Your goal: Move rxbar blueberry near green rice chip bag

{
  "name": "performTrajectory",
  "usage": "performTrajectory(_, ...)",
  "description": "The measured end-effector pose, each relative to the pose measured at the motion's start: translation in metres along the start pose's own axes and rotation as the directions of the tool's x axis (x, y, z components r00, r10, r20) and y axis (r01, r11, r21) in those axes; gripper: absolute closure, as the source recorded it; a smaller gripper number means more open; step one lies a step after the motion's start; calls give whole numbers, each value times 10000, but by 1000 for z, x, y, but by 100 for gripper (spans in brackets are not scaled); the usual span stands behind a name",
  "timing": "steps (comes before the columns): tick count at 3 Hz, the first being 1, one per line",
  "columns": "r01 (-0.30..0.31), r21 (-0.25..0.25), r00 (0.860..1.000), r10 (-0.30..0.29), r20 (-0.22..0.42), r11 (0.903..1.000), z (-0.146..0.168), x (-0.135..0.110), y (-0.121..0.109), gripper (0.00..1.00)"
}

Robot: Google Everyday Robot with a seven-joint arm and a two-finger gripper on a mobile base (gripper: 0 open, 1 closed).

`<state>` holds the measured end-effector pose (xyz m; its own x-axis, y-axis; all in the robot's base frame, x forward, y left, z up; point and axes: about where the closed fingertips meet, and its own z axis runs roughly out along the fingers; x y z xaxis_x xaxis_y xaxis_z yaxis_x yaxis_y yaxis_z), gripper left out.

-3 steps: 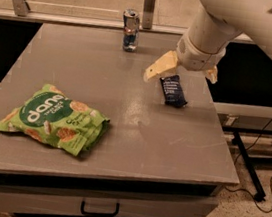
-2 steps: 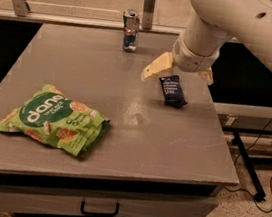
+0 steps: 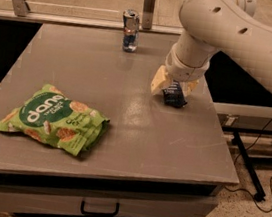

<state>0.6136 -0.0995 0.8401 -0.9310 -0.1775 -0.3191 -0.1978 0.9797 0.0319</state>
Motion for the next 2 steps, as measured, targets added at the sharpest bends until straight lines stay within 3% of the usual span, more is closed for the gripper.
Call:
performTrajectory(1,110,147,9998,-113,178,9998,13,-5,-6,39)
performTrajectory(2,118,156,9997,-121,194,9998,10,-6,-7,57)
